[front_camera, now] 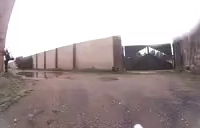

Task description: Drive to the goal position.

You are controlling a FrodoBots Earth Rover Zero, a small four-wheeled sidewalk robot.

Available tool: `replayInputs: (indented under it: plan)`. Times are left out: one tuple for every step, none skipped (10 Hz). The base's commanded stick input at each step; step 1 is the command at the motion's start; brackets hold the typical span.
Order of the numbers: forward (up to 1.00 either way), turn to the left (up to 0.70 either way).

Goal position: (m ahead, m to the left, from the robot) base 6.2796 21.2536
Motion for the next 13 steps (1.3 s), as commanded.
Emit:
replayInputs:
  plan:
    - [0.00, 0.00]
    - [0.00, 0.00]
    - [0.70, 0.00]
    - [0.70, 0.00]
    - [0.70, 0.00]
    - [0.70, 0.00]
    - [0.70, 0.00]
    - [0.70, 0.00]
    - [0.70, 0.00]
    - [0.70, 0.00]
    - [0.70, 0.00]
    - [0.70, 0.25]
    - [0.70, 0.35]
